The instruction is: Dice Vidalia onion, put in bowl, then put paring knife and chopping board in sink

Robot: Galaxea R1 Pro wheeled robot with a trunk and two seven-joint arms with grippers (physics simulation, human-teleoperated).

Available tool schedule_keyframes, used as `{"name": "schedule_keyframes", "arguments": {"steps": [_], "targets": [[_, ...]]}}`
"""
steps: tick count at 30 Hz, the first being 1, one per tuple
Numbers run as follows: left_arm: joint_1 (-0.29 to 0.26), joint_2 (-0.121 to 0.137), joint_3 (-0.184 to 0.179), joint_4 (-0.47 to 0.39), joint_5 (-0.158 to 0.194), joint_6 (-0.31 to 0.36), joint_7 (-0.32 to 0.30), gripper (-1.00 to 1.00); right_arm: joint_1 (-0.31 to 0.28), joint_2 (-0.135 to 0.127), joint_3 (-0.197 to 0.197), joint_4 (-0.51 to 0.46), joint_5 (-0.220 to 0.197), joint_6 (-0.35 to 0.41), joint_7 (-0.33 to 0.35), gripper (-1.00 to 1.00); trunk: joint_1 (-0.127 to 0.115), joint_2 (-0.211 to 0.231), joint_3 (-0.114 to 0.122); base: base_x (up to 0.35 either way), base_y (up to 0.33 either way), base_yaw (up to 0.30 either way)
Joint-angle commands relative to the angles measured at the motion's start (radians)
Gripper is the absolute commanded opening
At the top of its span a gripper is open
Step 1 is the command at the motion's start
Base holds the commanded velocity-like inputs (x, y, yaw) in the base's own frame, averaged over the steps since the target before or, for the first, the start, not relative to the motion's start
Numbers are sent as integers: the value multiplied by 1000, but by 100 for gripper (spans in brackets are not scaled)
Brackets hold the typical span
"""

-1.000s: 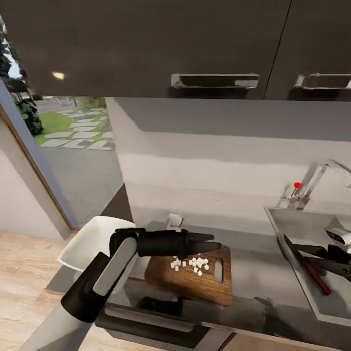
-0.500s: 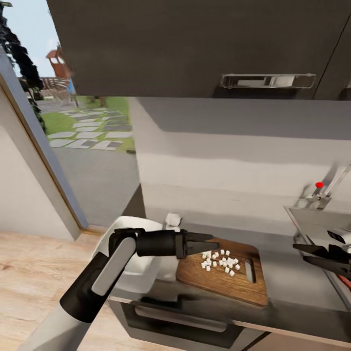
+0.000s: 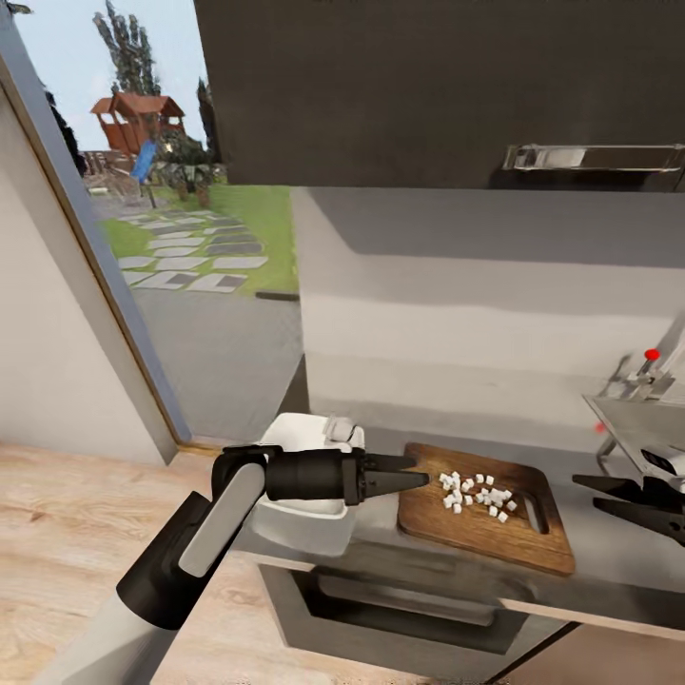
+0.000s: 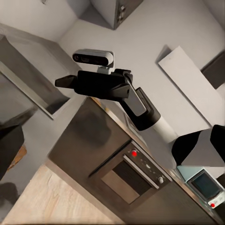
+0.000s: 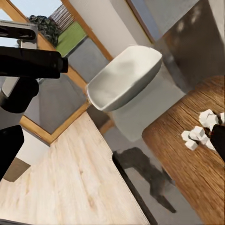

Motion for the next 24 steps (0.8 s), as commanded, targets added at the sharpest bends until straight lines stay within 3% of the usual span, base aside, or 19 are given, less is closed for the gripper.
{"name": "schedule_keyframes", "arguments": {"steps": [1,13,22,24], "targets": [[0,1,-1,0,5,4,0,100,-1,-1,0,0,-4,8,0,100,0,-1,-1,-163,221,0],[0,2,-1,0,5,6,0,100,-1,-1,0,0,-4,7,-7,100,0,-1,-1,-171,208,0],[-1,31,1,0,35,7,-1,100,-1,-1,-1,4,-3,7,-73,100,0,-1,-1,-122,208,0],[-1,39,1,0,39,7,-1,100,-1,1,-38,5,-4,6,-104,100,0,-1,-1,-14,26,0]]}}
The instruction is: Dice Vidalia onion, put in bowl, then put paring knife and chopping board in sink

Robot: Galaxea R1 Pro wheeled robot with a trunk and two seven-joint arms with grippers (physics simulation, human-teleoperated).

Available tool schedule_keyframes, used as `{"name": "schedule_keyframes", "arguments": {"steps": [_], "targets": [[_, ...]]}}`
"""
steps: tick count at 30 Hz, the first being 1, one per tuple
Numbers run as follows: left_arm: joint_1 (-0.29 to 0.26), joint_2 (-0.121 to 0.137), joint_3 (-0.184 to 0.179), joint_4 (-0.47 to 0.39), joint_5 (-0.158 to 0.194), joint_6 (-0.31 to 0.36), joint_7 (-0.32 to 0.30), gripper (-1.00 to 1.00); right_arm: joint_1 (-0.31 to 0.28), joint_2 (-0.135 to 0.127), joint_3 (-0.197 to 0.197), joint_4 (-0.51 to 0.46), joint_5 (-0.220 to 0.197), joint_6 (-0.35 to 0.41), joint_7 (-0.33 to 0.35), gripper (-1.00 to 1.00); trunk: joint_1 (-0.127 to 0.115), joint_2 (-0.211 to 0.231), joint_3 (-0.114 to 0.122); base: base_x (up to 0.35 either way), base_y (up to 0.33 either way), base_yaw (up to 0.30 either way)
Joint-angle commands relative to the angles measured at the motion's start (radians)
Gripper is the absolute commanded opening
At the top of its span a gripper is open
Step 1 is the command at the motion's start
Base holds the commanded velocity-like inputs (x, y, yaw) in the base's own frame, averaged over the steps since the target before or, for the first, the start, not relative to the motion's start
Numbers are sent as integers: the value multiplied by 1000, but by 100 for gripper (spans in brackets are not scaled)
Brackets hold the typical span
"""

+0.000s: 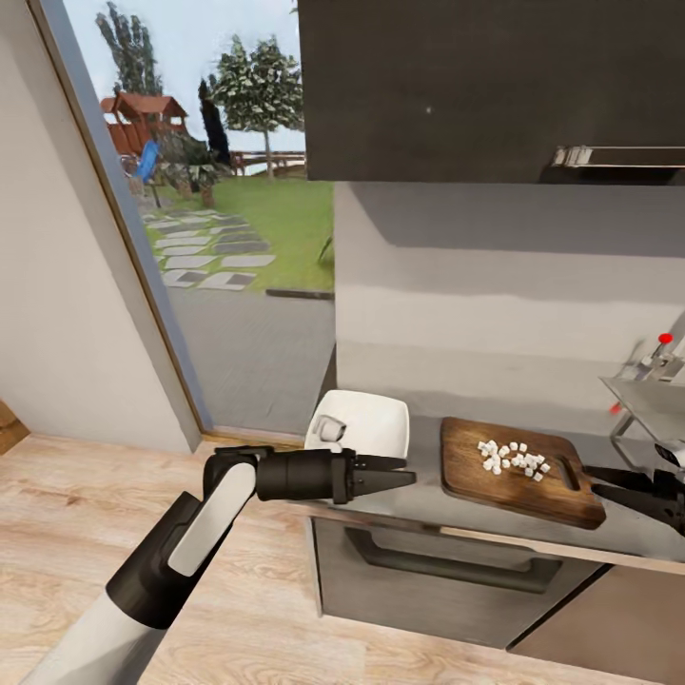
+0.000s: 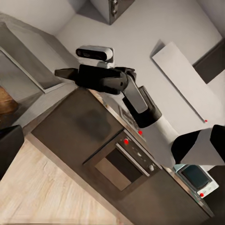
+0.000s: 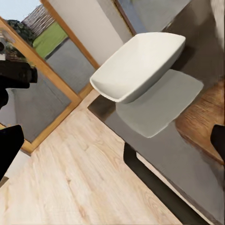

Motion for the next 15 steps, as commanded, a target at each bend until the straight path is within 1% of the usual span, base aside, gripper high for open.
{"name": "schedule_keyframes", "arguments": {"steps": [1,2,3,4,5,6,8,9,10,12,15], "targets": [[-1,2,-1,0,5,4,0,100,0,1,-21,0,-4,6,-4,100,0,-1,-1,-6,11,0],[-1,2,-1,0,5,4,0,100,0,3,-31,0,-4,6,-5,100,0,-1,-1,-5,9,0],[-1,3,-1,0,5,4,0,100,0,15,-54,1,-4,7,-7,100,0,-1,-1,-2,5,0],[-1,3,-1,0,5,4,0,100,0,23,-64,1,-4,9,-8,100,0,-1,-1,-2,3,0],[0,-3,-7,-6,3,-2,6,100,-5,28,-57,7,2,15,-14,100,0,-1,-1,0,0,0],[-1,-9,-12,0,9,-8,12,100,-11,34,-52,13,7,20,-19,100,0,-1,-1,0,0,0],[-1,-8,-23,4,15,-16,23,100,-22,45,-41,24,16,31,-30,100,0,-1,-1,0,0,0],[-1,-2,-18,6,17,-11,29,100,-27,51,-36,21,10,37,-36,100,0,-1,-1,0,0,0],[-1,4,-12,7,20,-7,23,100,-33,56,-42,18,4,31,-42,100,0,-1,-1,0,0,0],[-1,13,-1,8,31,-3,11,100,-21,54,-53,15,-7,20,-30,100,0,-1,-1,0,0,0],[-1,13,0,7,48,-8,-5,100,-5,59,-70,14,-19,3,-13,100,0,-1,-1,0,0,0]]}}
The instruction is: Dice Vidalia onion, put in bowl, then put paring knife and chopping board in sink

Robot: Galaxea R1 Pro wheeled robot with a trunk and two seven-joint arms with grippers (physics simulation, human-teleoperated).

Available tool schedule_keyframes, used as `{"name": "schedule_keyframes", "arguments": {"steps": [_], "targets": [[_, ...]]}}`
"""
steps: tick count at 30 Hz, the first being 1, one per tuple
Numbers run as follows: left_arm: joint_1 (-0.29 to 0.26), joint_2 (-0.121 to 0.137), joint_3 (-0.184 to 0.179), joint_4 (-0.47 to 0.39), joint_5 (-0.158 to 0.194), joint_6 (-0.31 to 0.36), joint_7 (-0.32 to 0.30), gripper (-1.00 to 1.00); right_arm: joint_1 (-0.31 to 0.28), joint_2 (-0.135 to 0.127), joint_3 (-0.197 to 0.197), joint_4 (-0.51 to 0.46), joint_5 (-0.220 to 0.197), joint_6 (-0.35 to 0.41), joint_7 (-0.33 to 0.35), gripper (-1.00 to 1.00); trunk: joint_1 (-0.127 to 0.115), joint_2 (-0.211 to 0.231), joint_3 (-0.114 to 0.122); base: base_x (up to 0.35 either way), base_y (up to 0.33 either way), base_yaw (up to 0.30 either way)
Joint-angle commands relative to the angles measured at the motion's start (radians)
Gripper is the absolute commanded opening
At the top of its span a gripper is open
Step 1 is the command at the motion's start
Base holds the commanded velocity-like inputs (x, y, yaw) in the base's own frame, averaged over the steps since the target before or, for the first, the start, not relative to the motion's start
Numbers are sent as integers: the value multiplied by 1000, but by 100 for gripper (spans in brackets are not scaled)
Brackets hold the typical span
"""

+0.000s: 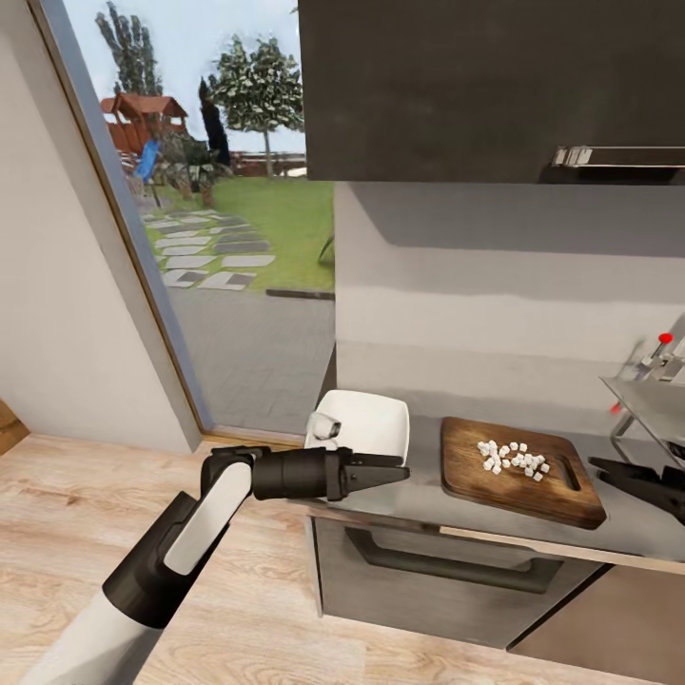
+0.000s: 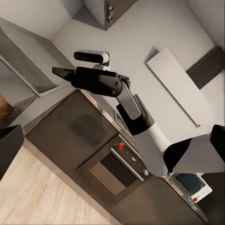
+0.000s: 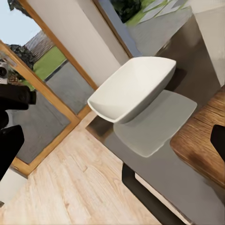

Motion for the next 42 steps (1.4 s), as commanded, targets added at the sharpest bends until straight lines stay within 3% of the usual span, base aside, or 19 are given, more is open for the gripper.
{"name": "schedule_keyframes", "arguments": {"steps": [1,5,10,16,17,19,21,23,24,28,33,35,36,42], "targets": [[-1,0,-2,0,9,4,-5,100,5,0,-6,0,-1,0,6,100,0,-1,-1,0,0,0],[-1,-2,-3,-1,11,2,-28,100,18,16,-28,-8,8,-22,-1,100,0,-1,-1,0,0,0],[-1,-5,-3,-1,10,-19,-15,100,19,44,-46,-25,8,7,-29,100,0,-1,-1,0,0,0],[-1,-28,-19,-1,4,-53,19,100,16,42,-44,-27,8,40,-63,100,0,-1,-1,0,0,0],[-1,-50,-35,-1,2,-55,152,100,13,41,-42,-28,8,81,-921,100,0,-1,-1,0,-29,0],[-1,-62,-68,-3,-1,-57,216,100,4,43,-41,-28,7,82,-1031,100,0,-1,-1,0,-106,0],[-1,-67,-81,-5,-2,-57,237,100,-8,45,-33,-28,7,82,-1090,100,0,-1,-1,0,-208,0],[-1,-70,-89,-6,-2,-62,253,100,-23,49,1,-28,7,81,-1162,100,0,-1,-1,0,-269,0],[-1,-72,-95,-7,-3,-84,272,100,-49,64,42,-28,7,78,-1249,100,0,-1,-1,0,-301,0],[-1,-72,-136,-10,-3,-105,332,100,-77,95,72,-28,8,77,-1355,100,0,-1,-1,0,-308,0],[-1,-73,-154,-11,-3,-113,355,100,-88,102,96,-28,8,79,-1375,100,0,-1,-1,0,-311,0],[-1,-73,-157,-12,-3,-116,357,100,-109,109,158,-29,8,79,-1382,100,0,-1,-1,0,-207,0],[-1,-73,-157,-11,-3,-115,357,100,-115,116,169,-29,8,80,-1383,100,0,-1,-1,0,-84,0],[-1,-72,-157,-10,-3,-116,369,100,-148,191,237,-30,9,77,-1408,100,0,-1,-1,0,-23,0]]}}
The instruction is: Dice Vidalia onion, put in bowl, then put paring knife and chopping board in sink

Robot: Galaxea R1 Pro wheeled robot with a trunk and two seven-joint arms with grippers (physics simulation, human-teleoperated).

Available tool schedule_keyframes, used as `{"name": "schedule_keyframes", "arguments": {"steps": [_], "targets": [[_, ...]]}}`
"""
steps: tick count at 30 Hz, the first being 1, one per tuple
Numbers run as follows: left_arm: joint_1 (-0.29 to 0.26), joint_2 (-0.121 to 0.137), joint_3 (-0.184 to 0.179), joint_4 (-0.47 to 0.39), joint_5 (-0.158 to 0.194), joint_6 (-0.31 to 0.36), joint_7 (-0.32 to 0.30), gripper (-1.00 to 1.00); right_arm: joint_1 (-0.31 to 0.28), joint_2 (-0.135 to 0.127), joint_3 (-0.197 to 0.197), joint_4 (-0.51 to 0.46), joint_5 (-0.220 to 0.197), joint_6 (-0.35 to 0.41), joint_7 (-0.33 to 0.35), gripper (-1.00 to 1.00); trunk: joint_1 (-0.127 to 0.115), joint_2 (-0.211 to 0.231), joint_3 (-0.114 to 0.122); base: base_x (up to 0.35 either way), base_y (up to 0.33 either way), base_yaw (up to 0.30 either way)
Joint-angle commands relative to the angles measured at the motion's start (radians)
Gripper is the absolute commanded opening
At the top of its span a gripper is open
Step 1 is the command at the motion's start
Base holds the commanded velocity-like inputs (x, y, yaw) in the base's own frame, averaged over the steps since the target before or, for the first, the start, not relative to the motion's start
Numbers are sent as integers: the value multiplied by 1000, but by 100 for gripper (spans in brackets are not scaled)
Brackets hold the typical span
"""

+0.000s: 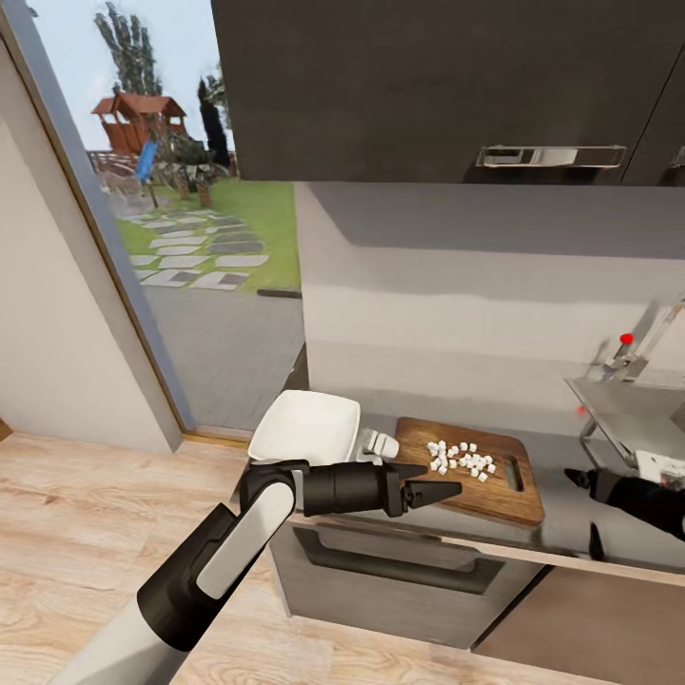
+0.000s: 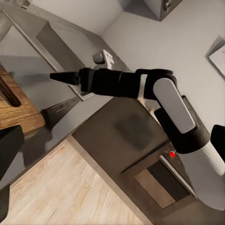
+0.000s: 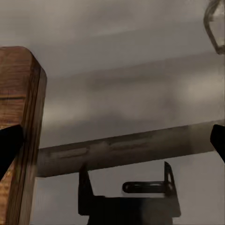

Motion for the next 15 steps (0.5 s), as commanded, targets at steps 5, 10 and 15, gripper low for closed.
{"name": "schedule_keyframes", "arguments": {"steps": [5,10,15], "targets": [[-1,-1,1,4,3,1,6,100,-6,37,77,-1,-9,-152,-19,100,0,-1,-1,0,-2,0],[-1,-2,1,4,3,-6,6,100,-6,39,136,-1,-9,-239,2,100,0,-1,-1,0,0,0],[-1,-2,0,4,3,-7,6,100,-7,32,142,-1,-9,-240,62,100,0,-1,-1,0,0,0]]}}
